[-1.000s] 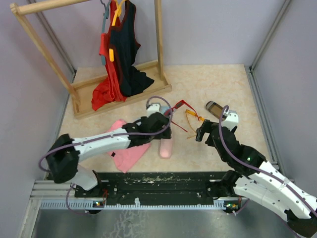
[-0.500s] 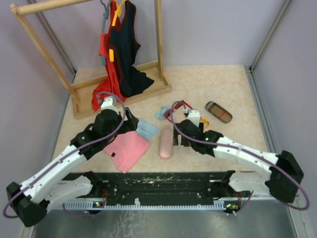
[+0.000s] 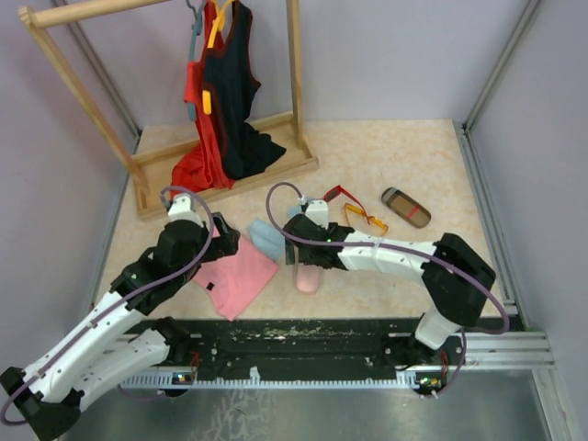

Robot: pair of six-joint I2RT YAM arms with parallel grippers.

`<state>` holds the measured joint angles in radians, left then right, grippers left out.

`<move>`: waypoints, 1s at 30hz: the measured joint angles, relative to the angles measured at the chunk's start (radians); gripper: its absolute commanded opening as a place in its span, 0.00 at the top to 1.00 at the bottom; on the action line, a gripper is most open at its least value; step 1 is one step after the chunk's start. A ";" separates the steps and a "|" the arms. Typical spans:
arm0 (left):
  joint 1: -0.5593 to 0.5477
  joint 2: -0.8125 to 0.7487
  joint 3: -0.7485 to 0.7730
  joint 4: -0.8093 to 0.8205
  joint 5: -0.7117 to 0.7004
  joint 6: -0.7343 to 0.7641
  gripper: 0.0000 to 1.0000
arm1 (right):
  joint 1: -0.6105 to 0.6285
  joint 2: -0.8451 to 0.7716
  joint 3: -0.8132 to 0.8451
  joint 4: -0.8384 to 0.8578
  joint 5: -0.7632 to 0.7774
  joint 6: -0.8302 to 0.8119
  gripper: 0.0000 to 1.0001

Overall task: Organize the sunglasses
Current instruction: Pick up the sunglasses case from the center of the board.

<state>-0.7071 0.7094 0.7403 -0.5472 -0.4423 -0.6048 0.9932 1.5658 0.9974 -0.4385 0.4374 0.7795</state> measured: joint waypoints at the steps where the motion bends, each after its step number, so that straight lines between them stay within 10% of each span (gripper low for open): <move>1: 0.000 -0.004 -0.001 -0.002 -0.001 0.000 0.03 | 0.000 0.023 0.021 -0.006 -0.003 0.000 0.14; 30: 0.000 -0.037 -0.016 -0.006 0.010 0.000 0.03 | 0.008 0.158 0.078 -0.102 0.005 0.105 0.34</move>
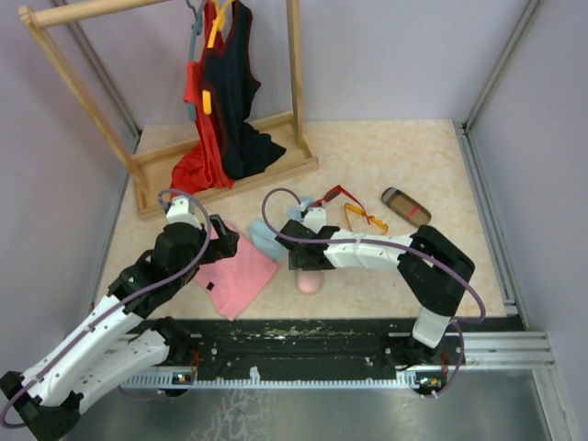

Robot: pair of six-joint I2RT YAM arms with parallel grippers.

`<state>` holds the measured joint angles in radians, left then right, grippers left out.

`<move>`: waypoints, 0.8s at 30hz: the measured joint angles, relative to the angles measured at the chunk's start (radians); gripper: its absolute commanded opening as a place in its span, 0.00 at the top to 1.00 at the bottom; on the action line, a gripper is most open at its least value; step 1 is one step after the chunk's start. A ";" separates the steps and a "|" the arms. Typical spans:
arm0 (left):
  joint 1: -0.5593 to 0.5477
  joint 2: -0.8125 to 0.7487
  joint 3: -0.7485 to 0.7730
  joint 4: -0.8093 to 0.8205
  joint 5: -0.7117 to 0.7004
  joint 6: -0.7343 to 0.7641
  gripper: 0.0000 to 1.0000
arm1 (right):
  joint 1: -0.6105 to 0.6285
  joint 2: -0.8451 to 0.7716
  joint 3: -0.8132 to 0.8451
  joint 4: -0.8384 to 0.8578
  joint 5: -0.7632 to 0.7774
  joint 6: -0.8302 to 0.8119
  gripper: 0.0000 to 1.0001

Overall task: Organize the sunglasses
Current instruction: Pick up the sunglasses case from the center of the board.

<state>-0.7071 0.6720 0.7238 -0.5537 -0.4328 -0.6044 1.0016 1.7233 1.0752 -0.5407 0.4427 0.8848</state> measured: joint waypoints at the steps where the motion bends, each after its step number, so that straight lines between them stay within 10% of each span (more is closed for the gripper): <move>1: 0.000 0.000 0.000 0.000 0.000 0.000 0.03 | 0.000 0.000 -0.002 0.001 -0.001 0.003 0.37; 8: 0.000 0.000 0.000 0.001 0.008 0.000 0.03 | 0.000 -0.002 -0.004 0.000 0.000 0.013 0.64; 12: 0.000 0.000 0.000 0.002 0.008 0.000 0.03 | 0.000 -0.025 -0.015 -0.003 0.002 0.009 0.98; 24: 0.000 -0.101 -0.044 0.106 0.115 0.060 0.00 | -0.001 -0.380 -0.146 0.166 -0.011 -0.191 1.00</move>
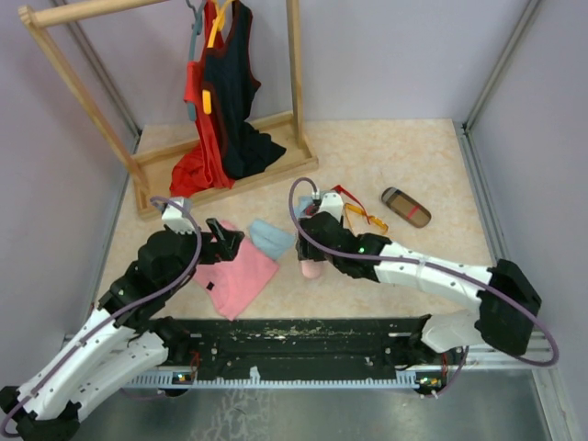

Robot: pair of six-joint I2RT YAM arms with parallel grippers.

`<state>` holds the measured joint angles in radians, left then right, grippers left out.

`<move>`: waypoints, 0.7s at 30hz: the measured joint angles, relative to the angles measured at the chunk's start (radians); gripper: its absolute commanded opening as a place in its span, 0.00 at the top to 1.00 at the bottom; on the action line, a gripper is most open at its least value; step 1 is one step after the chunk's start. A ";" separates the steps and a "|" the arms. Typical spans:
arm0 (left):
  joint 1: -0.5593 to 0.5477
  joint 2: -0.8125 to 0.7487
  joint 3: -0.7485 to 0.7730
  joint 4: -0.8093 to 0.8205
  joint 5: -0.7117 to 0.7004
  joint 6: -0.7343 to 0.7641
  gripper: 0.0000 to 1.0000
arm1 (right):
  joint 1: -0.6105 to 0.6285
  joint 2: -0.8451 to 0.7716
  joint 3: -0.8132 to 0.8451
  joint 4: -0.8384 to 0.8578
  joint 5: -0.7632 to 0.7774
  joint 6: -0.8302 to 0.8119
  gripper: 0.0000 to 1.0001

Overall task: Organize the sunglasses
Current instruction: Pick up the sunglasses case from the center of the board.

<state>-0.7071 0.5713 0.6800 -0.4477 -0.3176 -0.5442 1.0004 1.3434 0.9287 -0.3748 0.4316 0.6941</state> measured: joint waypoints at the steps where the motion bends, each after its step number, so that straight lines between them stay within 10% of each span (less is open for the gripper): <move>1: 0.000 -0.008 0.000 0.016 0.013 0.011 0.00 | -0.004 -0.032 -0.020 0.029 -0.013 -0.026 1.00; 21: 0.000 0.074 0.008 0.370 0.464 0.216 0.01 | -0.291 -0.591 -0.293 0.333 -0.509 -0.281 1.00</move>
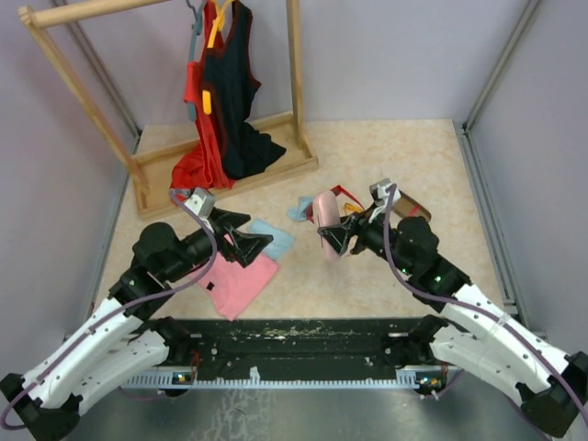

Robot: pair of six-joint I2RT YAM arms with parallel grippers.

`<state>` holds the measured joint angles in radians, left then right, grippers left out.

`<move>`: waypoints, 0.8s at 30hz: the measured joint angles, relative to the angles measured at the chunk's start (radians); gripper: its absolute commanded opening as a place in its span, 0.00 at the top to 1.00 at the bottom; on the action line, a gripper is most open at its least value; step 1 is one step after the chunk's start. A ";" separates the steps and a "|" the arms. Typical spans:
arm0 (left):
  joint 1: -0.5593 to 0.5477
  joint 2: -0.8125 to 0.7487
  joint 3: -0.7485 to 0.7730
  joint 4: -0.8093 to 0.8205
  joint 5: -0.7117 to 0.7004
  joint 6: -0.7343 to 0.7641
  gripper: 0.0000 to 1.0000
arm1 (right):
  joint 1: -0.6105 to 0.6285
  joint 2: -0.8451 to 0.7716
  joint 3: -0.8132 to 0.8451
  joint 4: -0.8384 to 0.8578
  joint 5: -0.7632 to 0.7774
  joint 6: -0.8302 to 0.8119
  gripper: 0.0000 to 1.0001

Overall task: Organize the sunglasses
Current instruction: Pick up the sunglasses case from the center of the board, then open the sunglasses case.

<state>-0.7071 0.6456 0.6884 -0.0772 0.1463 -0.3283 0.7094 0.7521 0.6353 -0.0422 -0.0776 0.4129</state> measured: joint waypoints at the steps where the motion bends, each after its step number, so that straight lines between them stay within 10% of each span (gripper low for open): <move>1: 0.000 0.002 0.000 0.024 0.028 0.013 0.00 | 0.000 -0.019 0.000 0.023 -0.008 -0.011 1.00; 24: 0.000 0.128 0.051 0.520 0.586 0.091 0.01 | 0.000 -0.040 0.115 0.503 -0.476 -0.115 1.00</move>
<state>-0.7071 0.7734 0.7391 0.4423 0.7326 -0.2375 0.7094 0.7120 0.7502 0.4606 -0.5533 0.2981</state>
